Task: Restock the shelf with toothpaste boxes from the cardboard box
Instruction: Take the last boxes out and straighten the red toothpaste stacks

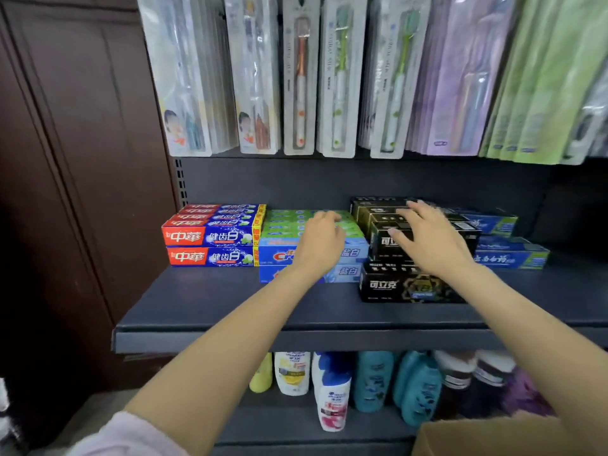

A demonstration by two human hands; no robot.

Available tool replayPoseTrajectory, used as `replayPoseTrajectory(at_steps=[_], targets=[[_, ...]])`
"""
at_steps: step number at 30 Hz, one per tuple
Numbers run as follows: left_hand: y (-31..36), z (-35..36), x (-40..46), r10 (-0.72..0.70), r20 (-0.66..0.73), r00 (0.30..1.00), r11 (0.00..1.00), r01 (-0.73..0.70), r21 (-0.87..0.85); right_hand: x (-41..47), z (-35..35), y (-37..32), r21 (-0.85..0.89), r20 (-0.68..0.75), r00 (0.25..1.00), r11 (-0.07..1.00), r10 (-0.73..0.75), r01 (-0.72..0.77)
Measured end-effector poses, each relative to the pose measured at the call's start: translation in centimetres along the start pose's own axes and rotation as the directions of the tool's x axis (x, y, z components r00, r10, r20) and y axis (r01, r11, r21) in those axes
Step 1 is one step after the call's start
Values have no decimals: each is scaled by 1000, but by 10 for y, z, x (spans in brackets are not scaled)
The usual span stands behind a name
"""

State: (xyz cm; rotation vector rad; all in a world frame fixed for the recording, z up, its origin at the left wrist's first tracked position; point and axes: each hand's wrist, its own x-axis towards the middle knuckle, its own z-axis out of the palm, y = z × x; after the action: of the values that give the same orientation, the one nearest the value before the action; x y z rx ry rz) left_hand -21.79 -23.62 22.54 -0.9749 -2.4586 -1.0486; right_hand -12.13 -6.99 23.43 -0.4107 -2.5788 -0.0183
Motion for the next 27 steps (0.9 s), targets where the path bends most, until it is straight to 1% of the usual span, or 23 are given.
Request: replayPoseTrajectory(at_steps=[2,3,5,8,10,12,14,15,17,19,20,22,24,26,27], targets=[[18,9,9,19,68,997,999,-17,-34,4,-4,27,-55,138,984,993,111,-105],[27,14,13,21,102,995,999,-16,-47,6,-5,39,-76,207,967,988,146,-132],[43,25,22,8,168,986,998,3,-67,11,-6,54,-98,304,940,986,155,-131],[57,39,34,-37,261,965,997,52,-49,18,-4,55,-105,353,932,993,87,-53],[65,46,39,-88,292,952,995,98,-22,23,-5,58,-75,397,917,997,24,6],[72,51,40,-138,251,958,986,156,-55,33,-7,72,12,434,900,999,-38,37],[74,49,43,-210,186,960,961,238,-142,47,-10,85,115,416,907,993,-67,20],[74,48,47,-273,155,950,935,299,-189,55,-11,92,140,414,908,990,-65,7],[75,48,60,-375,137,917,858,399,-322,69,-11,100,131,445,894,991,-58,-1],[78,47,73,-455,174,873,766,483,-425,81,-6,100,135,497,867,990,-45,-26],[73,50,81,-485,213,848,716,525,-459,85,-5,98,164,524,851,985,-42,-52],[68,55,91,-499,300,813,599,573,-559,92,0,94,221,549,835,970,-38,-100],[66,58,94,-503,375,779,488,614,-621,96,5,91,242,542,839,964,-42,-108],[62,60,97,-483,398,780,419,605,-677,97,8,89,243,549,835,965,-51,-101],[60,62,98,-472,411,780,401,605,-688,98,10,87,245,562,825,965,-67,-89]])
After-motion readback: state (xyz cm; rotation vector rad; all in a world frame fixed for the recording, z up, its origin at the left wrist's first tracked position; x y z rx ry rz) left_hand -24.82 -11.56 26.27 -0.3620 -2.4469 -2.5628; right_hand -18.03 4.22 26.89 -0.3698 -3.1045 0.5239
